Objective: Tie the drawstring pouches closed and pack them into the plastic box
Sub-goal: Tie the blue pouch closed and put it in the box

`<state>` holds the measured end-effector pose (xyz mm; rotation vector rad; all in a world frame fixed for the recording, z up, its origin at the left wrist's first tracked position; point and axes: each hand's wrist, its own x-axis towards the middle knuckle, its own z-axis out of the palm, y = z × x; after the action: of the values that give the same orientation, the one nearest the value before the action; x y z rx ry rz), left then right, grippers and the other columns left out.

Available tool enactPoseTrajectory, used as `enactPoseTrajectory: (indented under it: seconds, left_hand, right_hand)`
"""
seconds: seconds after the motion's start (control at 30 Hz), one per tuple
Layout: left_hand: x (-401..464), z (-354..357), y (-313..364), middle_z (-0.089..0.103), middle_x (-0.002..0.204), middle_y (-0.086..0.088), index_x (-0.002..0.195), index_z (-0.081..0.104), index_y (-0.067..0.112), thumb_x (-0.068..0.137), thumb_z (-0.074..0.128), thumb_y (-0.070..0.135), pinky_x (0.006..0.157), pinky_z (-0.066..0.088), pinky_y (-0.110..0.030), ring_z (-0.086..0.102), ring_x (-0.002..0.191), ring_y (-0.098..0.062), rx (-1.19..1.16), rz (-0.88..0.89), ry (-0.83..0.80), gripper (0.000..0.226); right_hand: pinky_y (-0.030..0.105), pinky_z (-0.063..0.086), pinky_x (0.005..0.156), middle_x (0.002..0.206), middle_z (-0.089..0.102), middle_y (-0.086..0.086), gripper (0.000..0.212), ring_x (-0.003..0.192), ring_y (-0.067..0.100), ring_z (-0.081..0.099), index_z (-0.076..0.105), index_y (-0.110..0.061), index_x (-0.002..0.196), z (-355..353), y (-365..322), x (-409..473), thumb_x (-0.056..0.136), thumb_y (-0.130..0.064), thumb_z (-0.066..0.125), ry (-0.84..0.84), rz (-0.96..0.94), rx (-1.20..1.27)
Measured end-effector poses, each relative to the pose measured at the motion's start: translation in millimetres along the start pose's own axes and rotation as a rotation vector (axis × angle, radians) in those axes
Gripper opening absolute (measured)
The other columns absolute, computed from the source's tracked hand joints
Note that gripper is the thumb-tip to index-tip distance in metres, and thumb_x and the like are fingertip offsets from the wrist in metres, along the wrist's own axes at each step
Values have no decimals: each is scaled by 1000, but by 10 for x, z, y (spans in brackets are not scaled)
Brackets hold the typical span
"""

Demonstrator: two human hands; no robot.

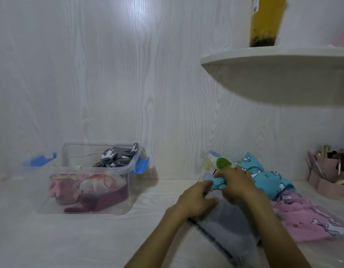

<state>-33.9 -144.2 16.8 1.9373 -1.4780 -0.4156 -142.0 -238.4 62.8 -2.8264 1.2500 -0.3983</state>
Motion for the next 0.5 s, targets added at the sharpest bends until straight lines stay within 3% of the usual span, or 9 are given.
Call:
enactPoseTrajectory:
  seconds: [0.07,0.13,0.23,0.3,0.4,0.47,0.5]
  left_hand:
    - [24,48,-54,46,141,3,143,29,30,87,60,40,102,41,-30,50,122,-16,-127,23,69,65]
    - [48,25,-65,53,127,11,135,35,33,87,62,38,98,45,-30,54,113,-11,-339,43,136,55]
    - [93,-130,14,65,98,12,115,57,21,89,63,31,77,49,-16,64,90,-3,-579,44,162,29]
    - [81,-287,103,67,80,8,95,65,14,89,63,25,64,47,-10,63,69,5,-603,76,207,12]
    - [29,-516,179,66,83,-1,85,62,16,92,59,25,71,49,-24,62,78,-11,-601,104,292,12]
    - [4,-652,210,67,86,-7,87,60,13,94,55,22,73,50,-32,63,80,-20,-684,80,317,13]
    - [-12,-719,207,67,86,-10,86,59,11,94,54,20,74,50,-35,62,79,-24,-735,45,336,14]
  right_hand:
    - [35,35,94,114,63,3,30,111,23,53,65,-31,109,-16,-6,52,82,-20,60,75,14,38]
    - [28,44,77,94,70,-2,17,92,18,62,72,-26,91,-64,11,120,80,-19,63,154,-14,248]
    - [12,46,65,78,69,-9,15,76,7,63,74,-22,82,-230,-54,128,78,-10,65,280,-108,573]
    - [6,46,68,78,71,-9,14,74,4,64,74,-17,80,-326,-109,108,79,-6,65,390,-149,785]
    - [13,51,75,82,72,-7,14,78,5,66,73,-16,83,-415,-231,43,81,-4,67,464,-205,1046]
    - [15,52,80,93,70,-9,19,89,6,64,70,-20,96,-441,-268,12,80,-10,70,391,-221,1070]
    - [20,51,87,104,66,-9,34,99,7,61,64,-25,110,-440,-262,17,78,-15,74,304,-223,1000]
